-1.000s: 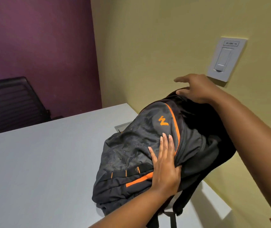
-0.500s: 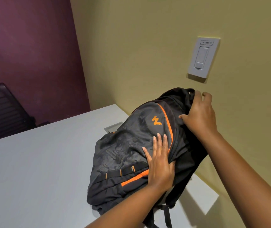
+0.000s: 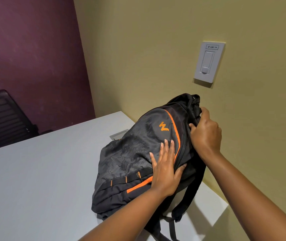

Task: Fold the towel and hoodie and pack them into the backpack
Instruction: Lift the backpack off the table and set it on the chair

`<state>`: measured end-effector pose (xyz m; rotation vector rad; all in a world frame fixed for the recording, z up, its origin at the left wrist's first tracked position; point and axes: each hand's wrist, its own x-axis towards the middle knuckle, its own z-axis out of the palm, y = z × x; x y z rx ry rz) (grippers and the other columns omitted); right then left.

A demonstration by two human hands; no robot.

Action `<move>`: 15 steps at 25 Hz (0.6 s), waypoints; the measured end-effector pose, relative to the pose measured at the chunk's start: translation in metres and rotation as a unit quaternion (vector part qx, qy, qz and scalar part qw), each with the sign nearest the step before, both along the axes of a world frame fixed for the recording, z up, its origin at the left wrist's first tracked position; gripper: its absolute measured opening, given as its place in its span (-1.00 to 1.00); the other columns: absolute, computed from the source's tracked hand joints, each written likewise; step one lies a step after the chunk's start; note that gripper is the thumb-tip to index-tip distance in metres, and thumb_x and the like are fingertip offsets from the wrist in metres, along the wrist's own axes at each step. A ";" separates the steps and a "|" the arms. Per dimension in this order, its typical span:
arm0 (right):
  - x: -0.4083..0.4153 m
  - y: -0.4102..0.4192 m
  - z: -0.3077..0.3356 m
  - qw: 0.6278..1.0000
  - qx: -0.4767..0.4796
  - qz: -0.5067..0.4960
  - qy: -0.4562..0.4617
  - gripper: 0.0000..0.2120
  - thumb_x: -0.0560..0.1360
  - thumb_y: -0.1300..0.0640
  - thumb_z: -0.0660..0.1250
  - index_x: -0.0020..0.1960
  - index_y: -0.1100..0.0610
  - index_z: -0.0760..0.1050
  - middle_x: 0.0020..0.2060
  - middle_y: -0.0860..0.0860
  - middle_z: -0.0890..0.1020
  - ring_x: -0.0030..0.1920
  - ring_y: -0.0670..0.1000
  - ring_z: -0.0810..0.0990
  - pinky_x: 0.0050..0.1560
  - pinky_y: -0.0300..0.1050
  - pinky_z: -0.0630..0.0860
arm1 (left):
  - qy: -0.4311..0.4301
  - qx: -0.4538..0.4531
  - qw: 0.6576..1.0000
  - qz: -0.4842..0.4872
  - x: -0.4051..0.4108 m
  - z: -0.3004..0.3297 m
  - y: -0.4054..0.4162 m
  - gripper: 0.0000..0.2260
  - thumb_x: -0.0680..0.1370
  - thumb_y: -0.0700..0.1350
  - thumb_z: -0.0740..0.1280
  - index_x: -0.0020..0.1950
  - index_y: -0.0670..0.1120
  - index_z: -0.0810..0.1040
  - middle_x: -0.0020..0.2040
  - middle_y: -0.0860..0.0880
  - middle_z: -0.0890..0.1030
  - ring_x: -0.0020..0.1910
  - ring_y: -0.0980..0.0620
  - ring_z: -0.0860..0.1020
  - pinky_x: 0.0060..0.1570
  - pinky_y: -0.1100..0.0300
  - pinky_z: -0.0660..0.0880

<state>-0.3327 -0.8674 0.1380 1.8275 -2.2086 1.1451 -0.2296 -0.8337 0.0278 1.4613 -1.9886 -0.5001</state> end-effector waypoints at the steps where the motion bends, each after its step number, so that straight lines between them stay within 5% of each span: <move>1: 0.000 -0.004 0.001 1.000 -0.004 0.003 -0.009 -0.56 0.53 0.21 0.29 0.37 0.21 0.28 -0.06 0.26 0.63 -0.04 0.30 0.59 -0.17 -0.04 0.37 | -0.022 -0.004 1.000 -0.012 0.006 0.001 -0.001 -0.25 0.41 0.46 -0.12 0.40 0.14 -0.39 0.52 0.08 -0.26 0.46 0.17 -0.34 0.41 -0.09 -0.40; 6: -0.001 -0.020 0.010 0.998 -0.053 0.031 -0.028 -0.57 0.53 0.20 0.30 0.37 0.21 0.33 -0.02 0.27 0.63 -0.02 0.30 0.59 -0.04 0.05 0.48 | -0.153 -0.009 0.988 -0.013 0.067 -0.025 0.006 -0.01 0.22 0.57 -0.05 0.41 0.16 -0.49 0.45 0.11 -0.46 0.43 0.13 -0.46 0.30 -0.23 -0.43; 11: 0.008 -0.048 0.027 0.987 -0.137 0.079 -0.036 -0.62 0.51 0.26 0.29 0.33 0.15 0.42 -0.08 0.25 0.65 -0.07 0.29 0.60 -0.08 0.03 0.48 | -0.101 0.062 0.992 0.035 0.077 -0.049 0.010 0.09 0.21 0.50 0.25 0.27 0.29 -0.61 0.38 0.08 -0.58 0.38 0.00 -0.55 0.35 -0.32 -0.24; 15: 0.014 -0.068 0.050 0.976 -0.180 0.115 -0.047 -0.63 0.50 0.26 0.26 0.30 0.11 0.46 -0.04 0.26 0.65 -0.02 0.30 0.58 -0.05 0.05 0.45 | -0.091 0.051 0.989 0.103 0.050 -0.042 0.001 0.03 0.31 0.36 0.21 0.21 0.23 -0.69 0.31 0.08 -0.66 0.34 0.02 -0.59 0.33 -0.22 -0.37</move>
